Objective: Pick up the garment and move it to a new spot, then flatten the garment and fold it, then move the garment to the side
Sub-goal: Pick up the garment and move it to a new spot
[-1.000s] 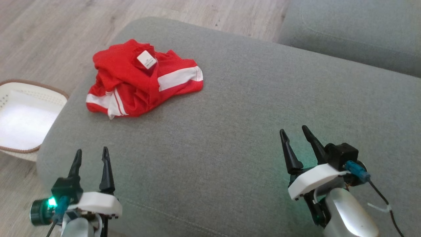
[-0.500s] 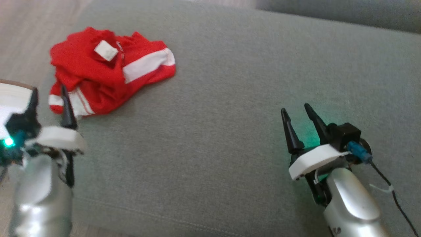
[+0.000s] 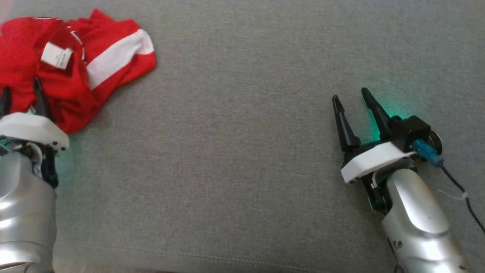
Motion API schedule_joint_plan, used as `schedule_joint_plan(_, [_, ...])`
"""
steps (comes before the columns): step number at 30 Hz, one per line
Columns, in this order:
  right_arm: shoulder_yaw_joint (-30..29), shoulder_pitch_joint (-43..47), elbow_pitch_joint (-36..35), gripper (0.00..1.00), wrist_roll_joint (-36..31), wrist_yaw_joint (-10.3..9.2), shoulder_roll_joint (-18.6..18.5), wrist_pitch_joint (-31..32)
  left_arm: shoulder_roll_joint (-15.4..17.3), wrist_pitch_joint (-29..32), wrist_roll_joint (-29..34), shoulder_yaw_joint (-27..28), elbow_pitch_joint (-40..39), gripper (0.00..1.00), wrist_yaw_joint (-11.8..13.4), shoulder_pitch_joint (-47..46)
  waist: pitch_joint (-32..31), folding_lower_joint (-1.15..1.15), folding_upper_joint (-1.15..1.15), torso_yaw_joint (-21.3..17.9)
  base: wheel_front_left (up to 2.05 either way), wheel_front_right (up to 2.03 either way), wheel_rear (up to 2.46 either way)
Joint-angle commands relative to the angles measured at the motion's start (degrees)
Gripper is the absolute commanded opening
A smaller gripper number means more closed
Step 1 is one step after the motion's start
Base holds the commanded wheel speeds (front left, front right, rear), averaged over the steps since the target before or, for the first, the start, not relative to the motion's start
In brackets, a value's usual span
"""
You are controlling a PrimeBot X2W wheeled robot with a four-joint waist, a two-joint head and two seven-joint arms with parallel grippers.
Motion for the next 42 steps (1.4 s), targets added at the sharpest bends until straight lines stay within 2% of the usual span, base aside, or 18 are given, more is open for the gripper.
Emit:
schedule_joint_plan(1, [1.2,-1.1,-1.4,1.0,-0.2,-0.04,0.1,-0.6,3.4,0.2,-0.4,1.2,-0.5,1.0,-0.3,-1.3,0.7,-0.01,0.0,-0.7,0.0,0.0,0.0])
schedule_joint_plan(2, [1.1,-1.1,-1.4,1.0,-0.2,-0.04,0.1,-0.6,3.6,0.5,-0.4,0.8,0.5,1.0,-0.3,-1.4,0.7,-0.01,0.0,-0.8,0.0,0.0,0.0])
schedule_joint_plan(3, [0.9,-1.2,-1.3,1.0,-0.1,-0.04,0.1,-0.6,3.5,0.5,-0.2,0.0,1.0,0.22,-0.3,-1.6,0.7,-0.01,0.0,-0.9,0.0,0.0,0.0])
schedule_joint_plan(4, [0.7,-1.2,-1.3,1.0,0.0,-0.04,0.1,-0.6,3.2,0.5,-0.6,-0.8,1.3,0.0,-0.3,-1.8,0.6,-0.01,0.0,-1.0,0.0,0.0,0.0])
schedule_joint_plan(10, [-0.2,-0.1,-0.6,1.0,0.7,-0.04,0.6,-0.6,4.5,-3.3,-0.5,-5.0,-0.7,0.0,-0.3,-4.1,-2.3,-0.01,0.0,-0.8,0.0,0.0,0.0])
schedule_joint_plan(15, [-2.3,1.6,0.4,1.0,2.8,-0.04,1.8,-0.6,5.0,-4.7,-0.1,-9.8,-6.9,0.0,-0.3,-6.9,-6.7,-0.01,0.0,-1.6,0.0,0.0,0.0])
schedule_joint_plan(18, [-2.4,2.6,0.7,1.0,3.8,-0.04,2.3,-0.6,4.2,-4.9,-1.1,-12.7,-10.9,0.0,-0.3,-8.3,-9.3,-0.01,0.0,-2.9,0.0,0.0,0.0])
schedule_joint_plan(23, [-1.7,4.0,-0.1,1.0,3.4,-0.04,2.6,-0.6,1.2,-4.9,-3.5,-19.6,-17.1,0.0,-0.3,-8.3,-12.2,-0.01,0.0,-6.3,0.0,0.0,0.0])
schedule_joint_plan(27, [-1.0,4.8,-1.2,1.0,3.7,-0.04,2.6,-0.6,-2.7,-4.9,-6.4,-24.5,-20.0,0.0,-0.3,-6.3,-13.1,-0.01,0.0,-9.6,0.0,0.0,0.0])
schedule_joint_plan(34, [0.6,5.6,-2.0,1.0,4.3,-0.04,2.6,-0.6,-10.1,-4.9,-10.7,-32.7,-19.8,0.0,-0.3,0.2,-13.5,-0.01,0.0,-15.5,0.0,0.0,0.0])
schedule_joint_plan(39, [1.0,5.6,-2.0,1.0,4.9,-0.04,2.6,-0.6,-12.2,-4.9,-12.2,-36.7,-18.4,0.0,-0.3,5.1,-13.1,-0.01,0.0,-18.3,0.0,0.0,0.0])
schedule_joint_plan(40, [0.9,5.5,-1.9,1.0,4.9,-0.04,2.6,-0.6,-12.4,-4.9,-12.3,-37.0,-17.9,0.39,-0.3,6.1,-13.0,-0.01,0.0,-18.6,0.0,0.0,0.0])
schedule_joint_plan(41, [0.7,5.5,-1.8,1.0,4.9,-0.04,2.6,-0.6,-12.5,-4.9,-12.3,-37.2,-17.6,1.0,-0.3,6.9,-13.0,-0.01,0.0,-18.7,0.0,0.0,0.0])
schedule_joint_plan(42, [0.6,5.5,-1.8,1.0,5.0,-0.04,2.6,-0.6,-12.6,-4.9,-12.2,-37.1,-17.3,1.0,-0.1,7.7,-13.1,-0.01,0.0,-18.7,0.0,0.0,0.0])
